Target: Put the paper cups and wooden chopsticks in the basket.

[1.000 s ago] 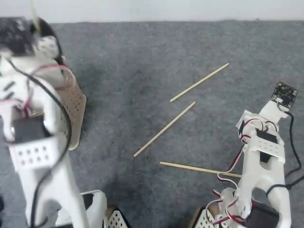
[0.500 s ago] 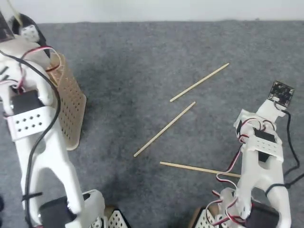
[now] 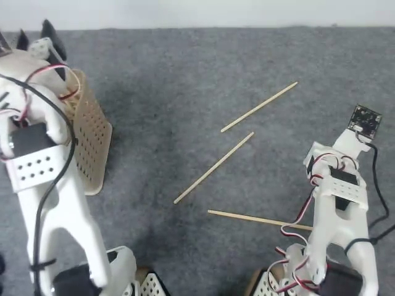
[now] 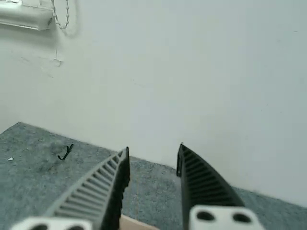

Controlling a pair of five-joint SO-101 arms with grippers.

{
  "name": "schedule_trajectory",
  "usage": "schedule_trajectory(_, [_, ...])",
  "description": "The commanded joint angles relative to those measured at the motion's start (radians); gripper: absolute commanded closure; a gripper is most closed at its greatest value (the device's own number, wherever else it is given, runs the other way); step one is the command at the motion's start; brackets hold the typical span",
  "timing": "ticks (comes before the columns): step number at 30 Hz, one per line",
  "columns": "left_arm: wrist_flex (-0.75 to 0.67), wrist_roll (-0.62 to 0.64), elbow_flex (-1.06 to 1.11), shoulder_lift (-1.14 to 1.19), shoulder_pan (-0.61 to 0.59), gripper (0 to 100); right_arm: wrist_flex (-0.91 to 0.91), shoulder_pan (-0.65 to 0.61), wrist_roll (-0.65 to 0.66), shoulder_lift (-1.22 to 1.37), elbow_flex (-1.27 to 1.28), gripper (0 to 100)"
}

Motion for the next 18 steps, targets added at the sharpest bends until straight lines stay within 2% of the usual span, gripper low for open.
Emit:
schedule_trajectory(1, [0.16, 0.0, -0.012, -0.101, 0.127, 84, -0.018, -0.007, 0.014, -0.025, -0.008, 99.1])
schedule_trajectory(3, [0.282, -0.074, -0.004, -0.12, 0.288, 84, -0.018, -0.007, 0.014, -0.025, -0.008, 99.1])
schedule_trajectory(6, [0.416, -0.288, 0.058, -0.095, 0.585, 84, -0.018, -0.005, 0.014, -0.025, -0.008, 99.1])
schedule_trajectory(9, [0.46, -0.46, 0.145, -0.035, 0.798, 84, -0.018, -0.004, 0.014, -0.025, -0.008, 99.1])
schedule_trajectory(12, [0.446, -0.453, 0.173, 0.054, 0.861, 84, -0.018, -0.004, 0.014, -0.025, -0.008, 99.1])
schedule_trajectory(18, [0.411, -0.434, 0.171, 0.307, 0.848, 84, -0.018, -0.004, 0.014, -0.025, -0.008, 99.1])
